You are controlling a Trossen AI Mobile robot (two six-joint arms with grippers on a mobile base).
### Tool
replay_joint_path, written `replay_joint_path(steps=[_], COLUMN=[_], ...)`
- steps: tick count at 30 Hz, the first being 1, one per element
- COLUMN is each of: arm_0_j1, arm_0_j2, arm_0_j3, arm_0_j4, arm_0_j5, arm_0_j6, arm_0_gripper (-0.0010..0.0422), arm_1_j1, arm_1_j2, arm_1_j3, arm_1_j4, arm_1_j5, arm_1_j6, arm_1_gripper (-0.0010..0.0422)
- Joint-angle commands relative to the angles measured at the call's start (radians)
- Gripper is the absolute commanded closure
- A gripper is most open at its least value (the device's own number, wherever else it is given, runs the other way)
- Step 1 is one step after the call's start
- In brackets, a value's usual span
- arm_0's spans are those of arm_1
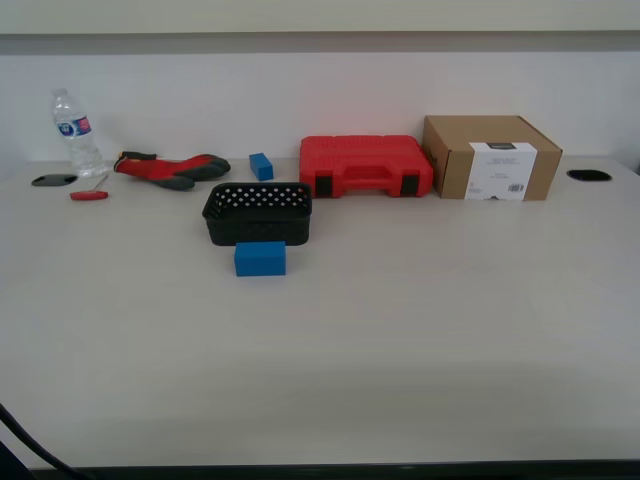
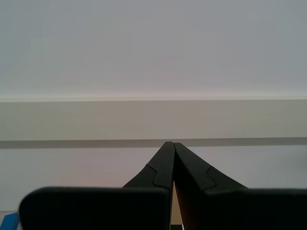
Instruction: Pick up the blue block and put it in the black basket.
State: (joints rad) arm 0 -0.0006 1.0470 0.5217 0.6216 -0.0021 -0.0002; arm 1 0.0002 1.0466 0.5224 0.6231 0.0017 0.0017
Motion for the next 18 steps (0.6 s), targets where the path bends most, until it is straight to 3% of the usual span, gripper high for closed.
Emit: replay_joint_path(steps=[1,18], arm_0_j1=[0.001,0.000], arm_0_j2=[0.000,0.000], arm_0_j3=[0.001,0.001], arm_0_j4=[0.001,-0.002], arm_0_j5=[0.000,0.000], arm_0_j6=[0.000,0.000], arm_0_gripper=[0.0413,0.0413], arm_1_j1=[0.000,0.000], arm_1_j2=[0.000,0.000], arm_1_j3=[0.001,0.001], arm_1_j4=[0.000,-0.005], arm_1_j5=[-0.003,-0.003], arm_1_j6=[-0.002,-0.001], arm_1_gripper=[0.0413,0.0413])
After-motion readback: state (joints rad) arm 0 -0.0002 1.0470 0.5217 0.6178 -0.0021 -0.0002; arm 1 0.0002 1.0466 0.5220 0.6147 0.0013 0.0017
